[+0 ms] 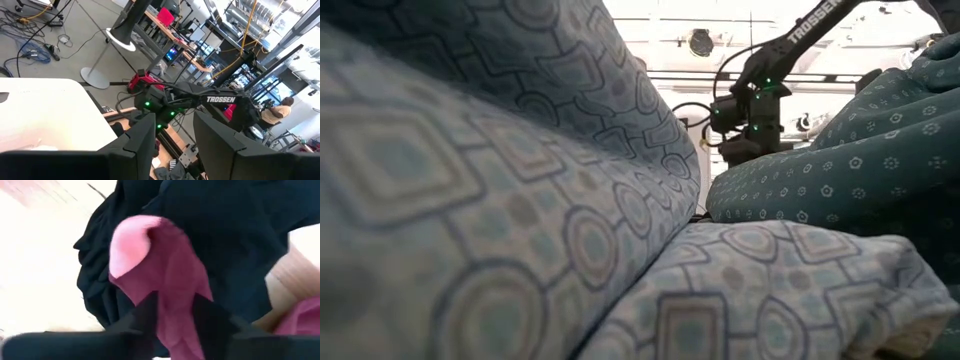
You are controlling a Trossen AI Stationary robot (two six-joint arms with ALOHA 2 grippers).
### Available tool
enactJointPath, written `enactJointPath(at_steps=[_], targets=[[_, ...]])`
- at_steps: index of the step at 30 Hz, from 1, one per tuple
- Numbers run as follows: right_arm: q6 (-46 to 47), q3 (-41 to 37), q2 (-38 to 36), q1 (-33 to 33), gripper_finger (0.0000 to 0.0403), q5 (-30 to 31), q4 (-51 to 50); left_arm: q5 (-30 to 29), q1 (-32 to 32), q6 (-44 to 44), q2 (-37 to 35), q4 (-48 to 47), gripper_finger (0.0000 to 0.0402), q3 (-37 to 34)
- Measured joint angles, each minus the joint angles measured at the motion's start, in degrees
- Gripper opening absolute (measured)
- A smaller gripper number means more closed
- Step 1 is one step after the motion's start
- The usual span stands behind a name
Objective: Sort clothes
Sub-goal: Stack the left red sock on the top of red sock
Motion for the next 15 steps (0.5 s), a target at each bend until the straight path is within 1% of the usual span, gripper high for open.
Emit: enactJointPath(at_steps=[2, 3, 4, 9, 12, 14, 15], targets=[[-0.69, 0.00, -0.47, 0.10, 0.0036, 0.20, 0.00, 0.00, 0.02, 0.00, 0.00, 0.00, 0.0144, 0.00], [-0.99, 0.00, -0.62, 0.04, 0.0019, 0.13, -0.13, 0.00, 0.02, 0.00, 0.00, -0.01, 0.0144, 0.00], [-1.20, 0.00, -0.92, 0.01, 0.0012, 0.15, -0.52, 0.00, 0.01, 0.00, 0.00, -0.01, 0.0144, 0.00], [-2.06, 0.00, -4.68, -0.56, 0.0003, 0.58, -4.97, 0.00, 0.02, -0.02, 0.00, -0.69, 0.0144, 0.00], [-0.05, 0.00, -9.22, -1.74, 0.0002, 5.40, -8.55, 0.00, 0.01, -0.06, 0.01, -1.26, 0.0144, 0.00], [3.59, 0.00, -12.89, -2.93, 0.0001, 8.78, -10.18, 0.00, 0.02, -0.07, 0.01, -1.31, 0.0144, 0.00], [5.72, 0.00, -14.65, -3.69, 0.0001, 9.44, -10.41, 0.00, 0.02, -0.08, 0.01, -1.31, 0.0144, 0.00]])
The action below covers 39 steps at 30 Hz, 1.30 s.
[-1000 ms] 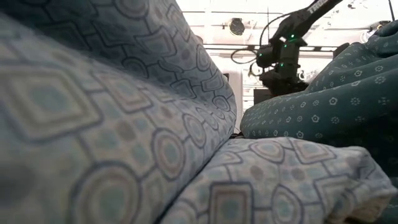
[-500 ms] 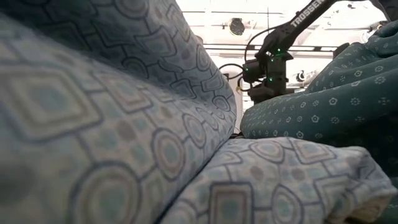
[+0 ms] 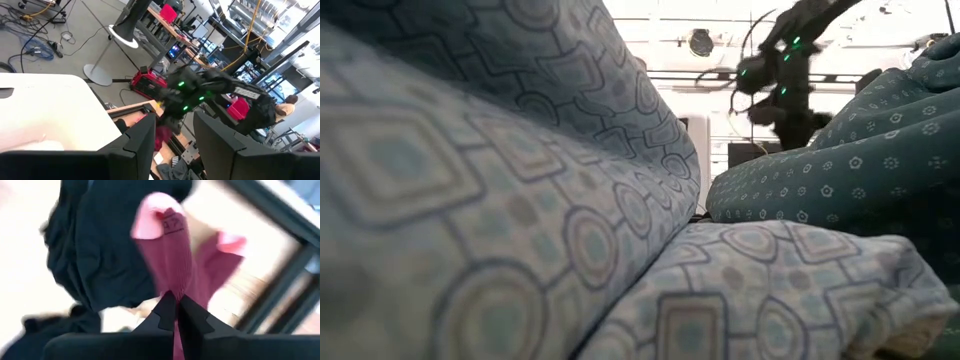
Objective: Sort clothes
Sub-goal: Stack the left red sock on the top of red sock
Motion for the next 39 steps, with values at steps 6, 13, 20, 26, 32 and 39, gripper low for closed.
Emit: enactJointPath(at_steps=[6, 13, 20, 26, 32, 39], targets=[[5.79, 0.00, -5.10, -5.69, 0.0001, 0.14, 0.23, -0.02, 0.00, -0.29, 0.01, 0.02, 0.0144, 0.00], [1.92, -0.24, -2.32, -10.48, 0.0000, 0.04, -1.29, -0.04, -0.02, -3.52, 0.01, 0.77, 0.0144, 0.00], [0.42, -7.21, -2.08, -12.57, 0.0000, -0.19, 4.17, -0.33, 0.00, -6.36, 0.01, 0.66, 0.0144, 0.00], [1.31, -13.65, -2.11, -12.33, 0.0000, -3.23, 11.34, -1.79, -0.02, -7.44, 0.01, 0.48, 0.0144, -0.02], [1.43, -15.56, -2.14, -12.30, 0.0009, -6.20, 13.10, -1.81, -0.02, -7.81, 0.01, 0.48, 0.0144, -0.02], [3.17, -14.37, -2.14, -12.33, 0.0036, -6.33, 13.03, -1.63, -0.03, -7.39, 0.01, 0.46, 0.0144, -0.02]])
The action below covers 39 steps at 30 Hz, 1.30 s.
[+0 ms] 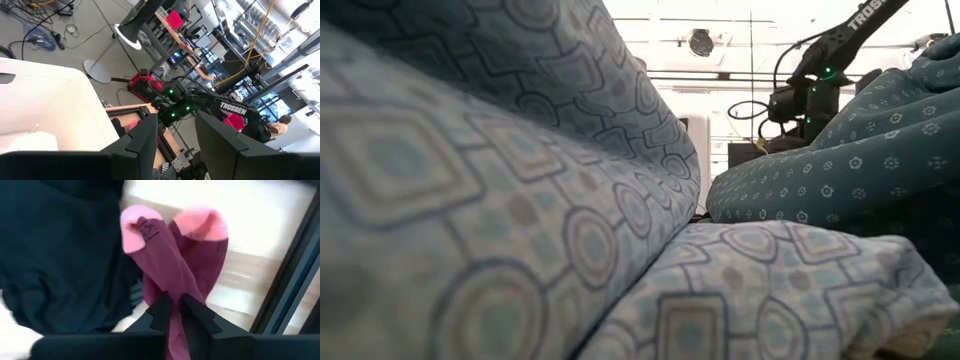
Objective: Sort clothes
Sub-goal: Stack the left red sock on the top of red sock, then put the green shirt into the white laundry bin
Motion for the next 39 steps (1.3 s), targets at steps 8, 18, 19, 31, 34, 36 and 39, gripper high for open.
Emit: enactJointPath(at_steps=[8, 18, 19, 31, 34, 36, 39], targets=[[-1.17, 9.28, 0.00, 0.00, 0.0090, 0.44, -6.20, 0.82, -0.03, 3.54, 0.00, -0.19, 0.0144, 0.00], [-1.47, 15.22, -1.01, 3.02, 0.0146, -13.21, -22.10, 1.67, -0.03, 7.26, 0.00, -0.50, 0.0144, 0.00], [-2.14, 15.14, -1.36, 4.83, 0.0147, -14.86, -25.49, 2.09, -0.03, 7.55, 0.00, -0.54, 0.0144, 0.00], [11.06, 8.28, -10.21, 32.10, 0.0148, -14.94, -26.40, 3.22, -0.03, 9.10, 0.00, -3.92, 0.0144, -0.02], [14.87, 5.38, -11.13, 37.18, 0.0148, -15.09, -21.18, 3.16, -0.03, 9.67, 0.09, -4.00, 0.0144, -0.02], [15.96, 3.03, -11.40, 40.66, 0.0148, -15.25, -16.85, 3.33, -0.03, 10.55, 0.09, -4.24, 0.0144, -0.02], [16.36, -0.99, -11.41, 46.26, 0.0148, -17.29, -8.12, 4.45, -0.03, 10.62, 0.09, -5.62, 0.0144, -0.02]])
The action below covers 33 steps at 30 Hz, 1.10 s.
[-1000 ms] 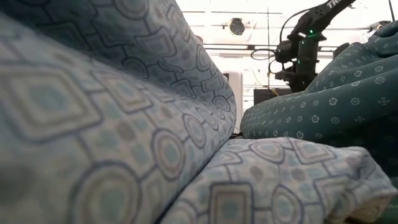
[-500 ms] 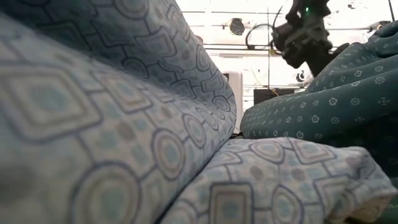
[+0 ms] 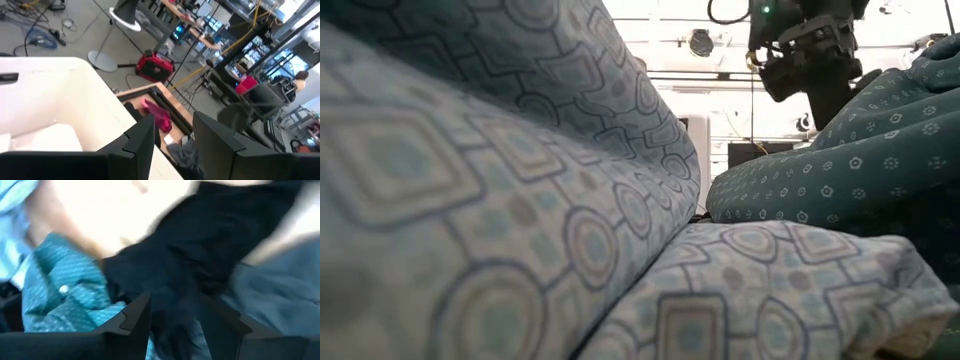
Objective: Sort clothes
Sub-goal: Put the green shirt into the white laundry bin
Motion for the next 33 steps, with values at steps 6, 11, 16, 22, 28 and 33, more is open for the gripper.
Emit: enactJointPath(at_steps=[6, 11, 16, 22, 28, 33], targets=[[3.70, -7.32, 0.00, 9.29, 0.0148, -1.79, 17.60, 1.68, -1.66, 0.00, -0.05, -3.79, 0.0144, 0.00], [8.13, -11.09, 0.09, 13.64, 0.0148, 0.25, 28.40, 1.79, -3.81, 0.51, -0.04, -5.49, 0.0144, 0.00], [10.03, -11.91, 0.09, 16.58, 0.0148, 1.20, 32.20, 3.75, -7.72, 6.31, -0.04, -6.65, 0.0144, 0.00], [10.51, -11.91, 0.09, 18.36, 0.0148, 2.66, 32.14, -3.00, -11.28, 7.33, 0.57, -11.96, 0.0144, 0.00], [13.26, -11.91, 0.11, 19.07, 0.0148, 5.46, 32.37, -4.85, -13.23, 7.09, 1.25, -12.68, 0.0144, -0.02], [14.82, -11.91, 0.11, 18.89, 0.0148, 14.63, 34.95, -5.04, -15.18, 11.64, -0.62, -12.03, 0.0144, -0.02]])
